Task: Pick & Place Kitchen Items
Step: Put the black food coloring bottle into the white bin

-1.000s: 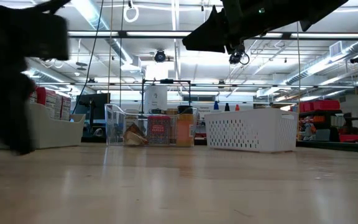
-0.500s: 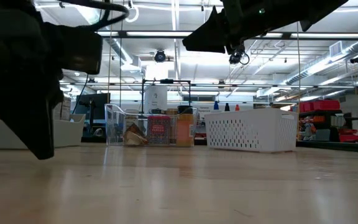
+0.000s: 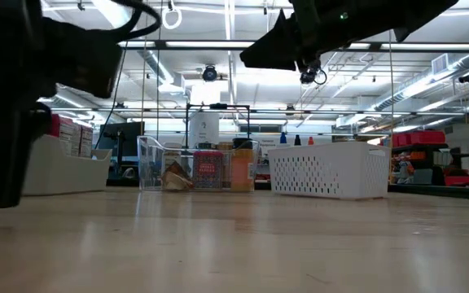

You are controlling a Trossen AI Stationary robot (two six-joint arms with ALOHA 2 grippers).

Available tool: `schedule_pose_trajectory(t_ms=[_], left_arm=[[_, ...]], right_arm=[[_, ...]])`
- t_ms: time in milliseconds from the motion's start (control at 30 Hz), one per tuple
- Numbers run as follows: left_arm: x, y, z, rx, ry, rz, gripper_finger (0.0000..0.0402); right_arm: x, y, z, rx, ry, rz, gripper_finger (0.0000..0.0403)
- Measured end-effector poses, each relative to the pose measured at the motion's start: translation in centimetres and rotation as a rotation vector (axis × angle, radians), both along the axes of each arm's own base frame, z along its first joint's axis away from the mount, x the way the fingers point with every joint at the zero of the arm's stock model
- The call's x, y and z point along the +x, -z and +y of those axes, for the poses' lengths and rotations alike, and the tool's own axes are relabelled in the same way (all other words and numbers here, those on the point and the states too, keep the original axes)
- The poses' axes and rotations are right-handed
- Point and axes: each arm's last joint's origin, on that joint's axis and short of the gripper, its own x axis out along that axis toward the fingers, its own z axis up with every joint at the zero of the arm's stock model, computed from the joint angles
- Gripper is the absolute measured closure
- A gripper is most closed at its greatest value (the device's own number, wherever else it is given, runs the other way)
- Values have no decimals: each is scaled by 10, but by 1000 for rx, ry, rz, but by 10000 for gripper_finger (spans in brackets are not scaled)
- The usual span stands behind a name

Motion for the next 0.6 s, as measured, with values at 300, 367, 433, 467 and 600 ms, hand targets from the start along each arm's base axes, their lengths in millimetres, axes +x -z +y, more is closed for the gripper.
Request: schedule_pose_trajectory(t_ms=[300, 367, 433, 467, 600], left_arm=[[-13, 4, -7, 14, -43, 62, 232], [-15, 6, -10, 14, -44, 66, 233], [-17, 6, -12, 14, -34, 67, 233], [-17, 7, -13, 20, -33, 66, 233], [-19, 9, -15, 48, -31, 55, 234]], right_arm=[[-2, 5, -3, 0, 10, 1, 248], [-2, 5, -3, 0, 10, 1, 248], [-2, 5, -3, 0, 10, 1, 248], [-2, 5, -3, 0, 10, 1, 248], [-2, 5, -3, 0, 10, 1, 248]])
